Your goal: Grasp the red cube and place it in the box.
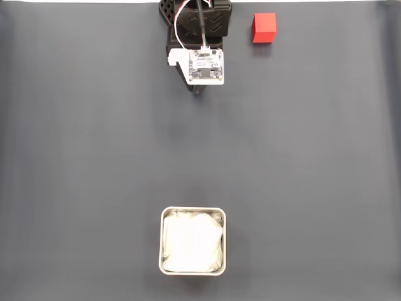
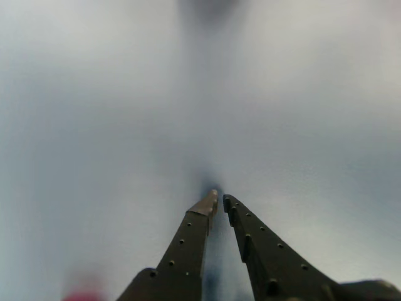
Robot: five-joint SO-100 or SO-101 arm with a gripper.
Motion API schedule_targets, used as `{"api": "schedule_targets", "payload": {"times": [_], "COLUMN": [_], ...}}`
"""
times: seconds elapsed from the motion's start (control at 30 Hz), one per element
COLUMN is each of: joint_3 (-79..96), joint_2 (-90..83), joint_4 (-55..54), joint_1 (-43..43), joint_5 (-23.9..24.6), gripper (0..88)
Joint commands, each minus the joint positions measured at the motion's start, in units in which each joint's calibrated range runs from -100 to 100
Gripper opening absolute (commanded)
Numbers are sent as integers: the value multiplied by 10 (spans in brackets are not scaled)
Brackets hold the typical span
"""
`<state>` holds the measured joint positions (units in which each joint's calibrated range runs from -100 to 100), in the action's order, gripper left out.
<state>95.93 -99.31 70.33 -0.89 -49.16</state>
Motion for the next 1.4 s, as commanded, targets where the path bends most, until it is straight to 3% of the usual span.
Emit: {"api": "schedule_targets", "payload": {"times": [0.0, 0.57, 1.37], "joint_3": [-93, -523, -687], "joint_2": [6, 276, 470], "joint_4": [-50, 21, 51], "joint_1": [2, 4, 41], "joint_5": [2, -14, -27], "gripper": [0, 0, 0]}}
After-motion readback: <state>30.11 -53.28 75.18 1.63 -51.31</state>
